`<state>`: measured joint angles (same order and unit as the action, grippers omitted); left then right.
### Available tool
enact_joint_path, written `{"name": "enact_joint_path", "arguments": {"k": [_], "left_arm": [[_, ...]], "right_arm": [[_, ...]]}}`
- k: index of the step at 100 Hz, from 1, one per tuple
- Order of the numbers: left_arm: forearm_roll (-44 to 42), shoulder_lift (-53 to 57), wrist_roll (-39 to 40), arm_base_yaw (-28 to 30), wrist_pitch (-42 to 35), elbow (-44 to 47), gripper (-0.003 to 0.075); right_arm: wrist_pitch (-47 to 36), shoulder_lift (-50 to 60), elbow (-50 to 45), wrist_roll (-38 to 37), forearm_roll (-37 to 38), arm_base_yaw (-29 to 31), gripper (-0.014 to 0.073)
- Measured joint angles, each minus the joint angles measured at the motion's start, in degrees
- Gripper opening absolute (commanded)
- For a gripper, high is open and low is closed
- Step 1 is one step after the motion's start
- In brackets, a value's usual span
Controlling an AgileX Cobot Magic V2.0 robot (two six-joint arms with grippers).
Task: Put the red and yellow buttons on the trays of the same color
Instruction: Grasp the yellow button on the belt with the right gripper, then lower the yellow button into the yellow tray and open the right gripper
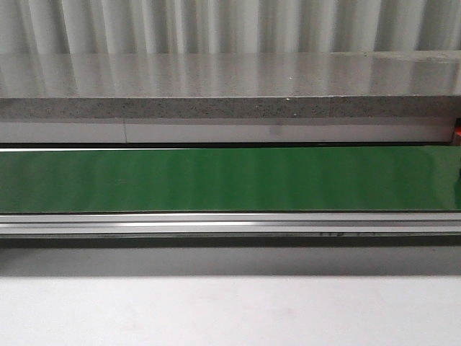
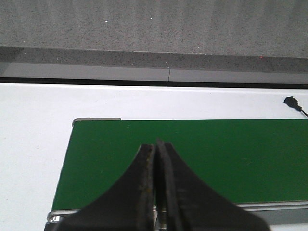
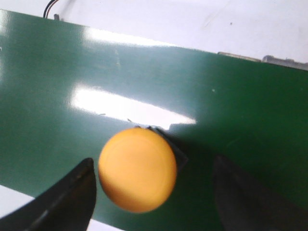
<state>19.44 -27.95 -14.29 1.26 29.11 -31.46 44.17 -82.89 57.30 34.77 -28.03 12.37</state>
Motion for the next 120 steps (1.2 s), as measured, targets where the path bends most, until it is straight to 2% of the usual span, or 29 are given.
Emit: {"name": "enact_joint_path", "arguments": {"k": [21,26,41,50,68,87,103,120], "left_arm": [[0.00,0.00,0.00,0.00,0.00,0.00,-0.0020],[0.00,0.00,0.00,0.00,0.00,0.00,-0.0020],[0.00,0.00,0.00,0.00,0.00,0.00,-0.0020],[0.00,0.00,0.00,0.00,0.00,0.00,-0.0020],[0.00,0.00,0.00,0.00,0.00,0.00,-0.0020],[0.00,0.00,0.00,0.00,0.00,0.00,-0.0020],[0.00,0.00,0.00,0.00,0.00,0.00,-0.0020],[0.00,0.00,0.00,0.00,0.00,0.00,-0.0020]], "right_arm": [[-3.04,-3.01,0.00,0.00,0.00,0.00,0.0479],[-3.60,-3.43,0.00,0.00,0.00,0.00,0.0428],[-4.08,-3.66,0.00,-0.12,0.00,0.00,0.0183],[-4.08,-3.66,0.00,-0.30,0.00,0.00,0.0103],[-3.75,-2.79,0.00,-1.81,0.00,0.00,0.0097],[-3.44,2.89,0.00,-4.37,2.20,0.00,0.0097],[-2.12,8.38,0.00,-11.92,9.71,1.11,0.0097],[1.21,13.36,0.00,-23.22,18.77,5.93,0.0097]]}}
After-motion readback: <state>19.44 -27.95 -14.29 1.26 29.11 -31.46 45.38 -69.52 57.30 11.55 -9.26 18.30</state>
